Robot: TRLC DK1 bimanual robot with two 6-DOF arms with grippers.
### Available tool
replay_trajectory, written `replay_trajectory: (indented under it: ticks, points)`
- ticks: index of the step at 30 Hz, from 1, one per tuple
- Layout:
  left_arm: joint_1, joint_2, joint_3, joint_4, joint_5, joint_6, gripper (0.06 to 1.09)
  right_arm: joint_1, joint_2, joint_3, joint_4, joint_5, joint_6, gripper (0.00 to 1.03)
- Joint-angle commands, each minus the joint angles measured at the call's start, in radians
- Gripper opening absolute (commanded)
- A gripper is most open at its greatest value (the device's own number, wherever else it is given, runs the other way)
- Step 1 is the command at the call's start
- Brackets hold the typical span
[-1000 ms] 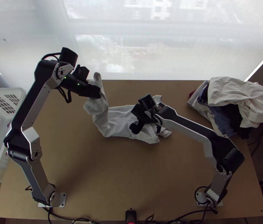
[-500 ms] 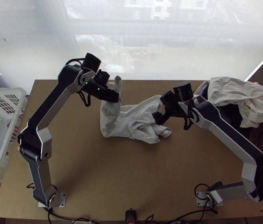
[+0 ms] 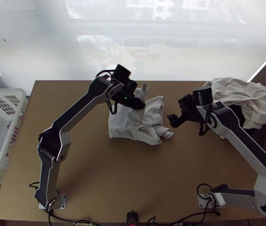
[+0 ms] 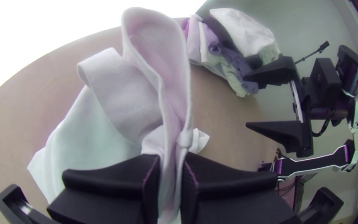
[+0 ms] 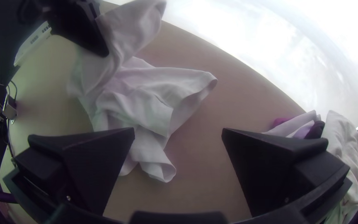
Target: Fold the t-shirt
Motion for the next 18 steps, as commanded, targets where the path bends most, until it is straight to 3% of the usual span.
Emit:
replay_trajectory:
  ticks: [1, 10, 12, 15, 16, 18]
  points:
    - [-0.053, 0.093, 0.022, 0.029, 0.005, -0.008, 0.09, -0.028, -0.011, -0.005, -0.008, -0.001, -0.005, 0.98]
    - [-0.072, 0.194, 0.028, 0.089, 0.009, -0.018, 0.09, -0.028, 0.0, -0.009, -0.008, -0.001, -0.008, 0.98]
    - [-0.072, 0.213, 0.037, 0.095, 0.017, -0.019, 0.3, -0.028, 0.0, -0.013, -0.008, -0.001, -0.01, 0.98]
    - [-0.075, 0.214, 0.045, 0.092, 0.044, -0.024, 0.83, -0.025, 0.005, -0.02, -0.007, -0.001, -0.013, 0.98]
    - [-0.073, 0.207, 0.045, 0.089, 0.044, -0.022, 0.92, -0.023, 0.008, -0.02, -0.007, -0.001, -0.014, 0.98]
    - [-0.061, 0.174, 0.044, 0.071, 0.044, -0.021, 0.98, -0.017, 0.02, -0.019, 0.003, -0.001, -0.017, 0.98]
